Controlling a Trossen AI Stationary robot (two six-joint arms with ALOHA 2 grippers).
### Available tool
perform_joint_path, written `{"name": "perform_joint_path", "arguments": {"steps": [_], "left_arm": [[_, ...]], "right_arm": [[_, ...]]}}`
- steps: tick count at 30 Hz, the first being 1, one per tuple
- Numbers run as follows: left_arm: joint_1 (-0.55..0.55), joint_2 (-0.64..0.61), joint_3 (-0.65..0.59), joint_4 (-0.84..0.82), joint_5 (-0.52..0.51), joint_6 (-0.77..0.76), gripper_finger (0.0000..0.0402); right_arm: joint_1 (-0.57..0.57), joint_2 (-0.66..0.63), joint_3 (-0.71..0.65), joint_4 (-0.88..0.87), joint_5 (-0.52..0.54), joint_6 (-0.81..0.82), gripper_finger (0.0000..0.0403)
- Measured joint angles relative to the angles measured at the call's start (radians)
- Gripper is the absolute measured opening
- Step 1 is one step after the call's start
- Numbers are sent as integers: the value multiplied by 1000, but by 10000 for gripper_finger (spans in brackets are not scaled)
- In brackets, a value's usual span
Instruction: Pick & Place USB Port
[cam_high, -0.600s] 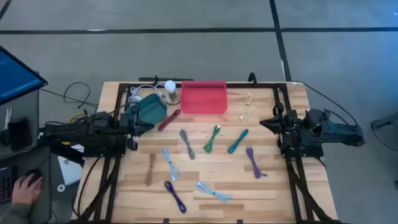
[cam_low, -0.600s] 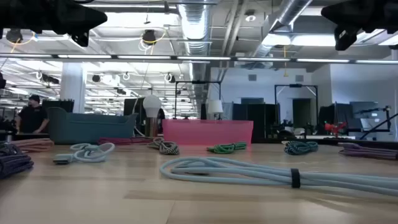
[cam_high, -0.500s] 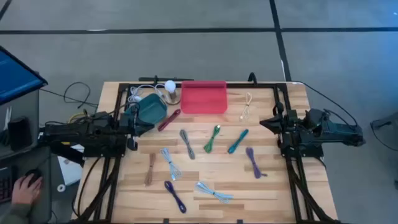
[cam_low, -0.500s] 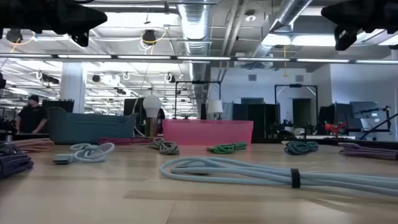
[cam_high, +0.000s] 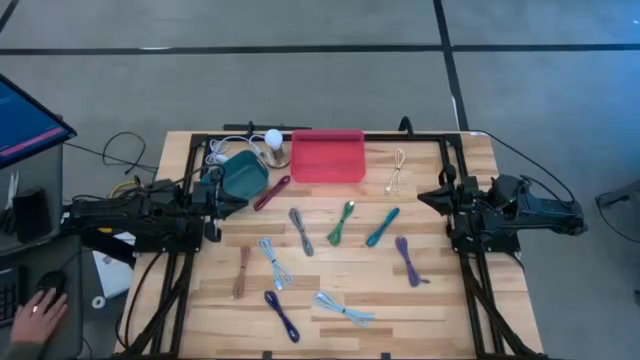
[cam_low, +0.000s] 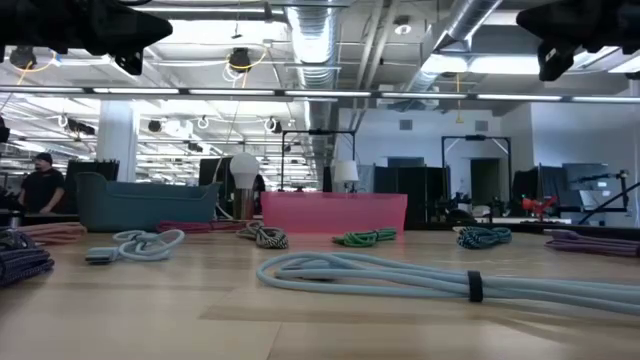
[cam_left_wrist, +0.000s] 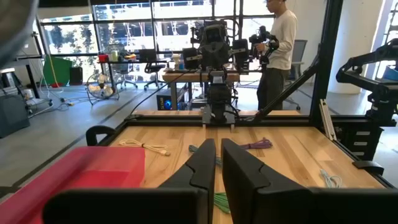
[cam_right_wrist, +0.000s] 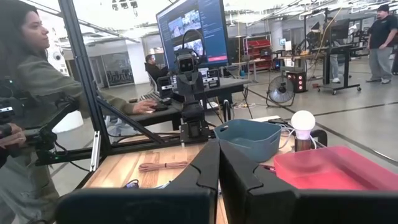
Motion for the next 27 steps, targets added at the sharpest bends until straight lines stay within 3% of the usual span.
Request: {"name": "perform_joint_path", "arguments": {"steps": [10, 27], "left_arm": [[0, 0, 0, 0, 0, 0, 26], [0, 0, 0, 0, 0, 0, 26]], "right_arm": [[0, 35, 95, -91, 90, -52, 0], [-1, 404, 399, -441, 137, -190, 0]]}}
